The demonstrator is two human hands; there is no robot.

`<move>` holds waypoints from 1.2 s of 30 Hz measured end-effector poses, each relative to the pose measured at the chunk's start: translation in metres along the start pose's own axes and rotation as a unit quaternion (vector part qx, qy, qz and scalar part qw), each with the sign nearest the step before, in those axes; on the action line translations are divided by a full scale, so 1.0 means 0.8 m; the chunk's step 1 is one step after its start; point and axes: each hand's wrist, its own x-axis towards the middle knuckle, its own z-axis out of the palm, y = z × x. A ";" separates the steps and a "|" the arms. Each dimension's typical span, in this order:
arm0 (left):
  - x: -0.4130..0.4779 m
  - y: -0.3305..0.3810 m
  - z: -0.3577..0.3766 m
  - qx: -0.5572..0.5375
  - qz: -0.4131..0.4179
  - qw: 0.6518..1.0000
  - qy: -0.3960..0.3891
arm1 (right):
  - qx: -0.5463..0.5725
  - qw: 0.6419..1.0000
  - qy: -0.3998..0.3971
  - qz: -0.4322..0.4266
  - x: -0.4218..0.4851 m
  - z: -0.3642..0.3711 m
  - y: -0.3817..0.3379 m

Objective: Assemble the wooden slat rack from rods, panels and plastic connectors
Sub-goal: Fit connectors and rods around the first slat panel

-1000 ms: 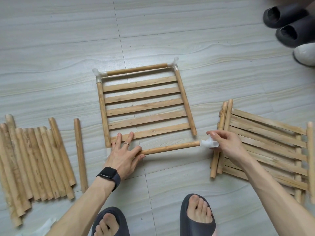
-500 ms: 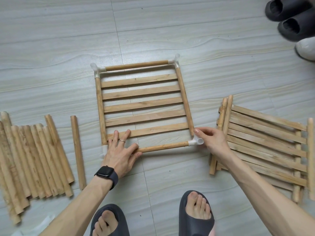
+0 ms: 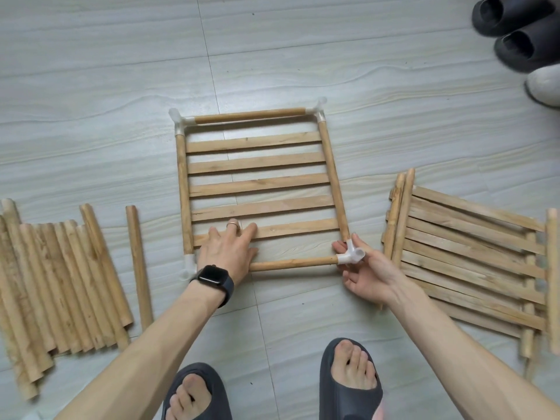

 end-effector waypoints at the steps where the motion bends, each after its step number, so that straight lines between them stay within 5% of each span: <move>1: 0.004 0.003 -0.002 0.020 0.004 1.000 0.006 | 0.019 1.000 -0.010 -0.003 0.001 0.000 0.000; 4: 0.020 0.011 -0.012 0.036 0.019 0.999 0.022 | 0.070 0.996 -0.048 -0.028 0.003 0.003 0.000; 8: 0.035 0.012 -0.028 -0.163 0.047 0.985 0.019 | 0.097 0.987 -0.099 -0.084 -0.004 0.014 -0.021; 16: 0.016 0.003 -0.068 -0.313 0.079 0.945 0.060 | -0.028 0.971 -0.173 -0.163 -0.051 0.037 -0.072; 23: -0.006 0.024 -0.067 -0.368 0.091 0.924 0.055 | 0.125 0.937 -0.304 -0.120 -0.075 0.033 -0.077; 36: 0.000 0.024 -0.067 -0.367 0.083 0.925 0.047 | 0.150 0.942 -0.269 -0.136 -0.077 0.054 -0.069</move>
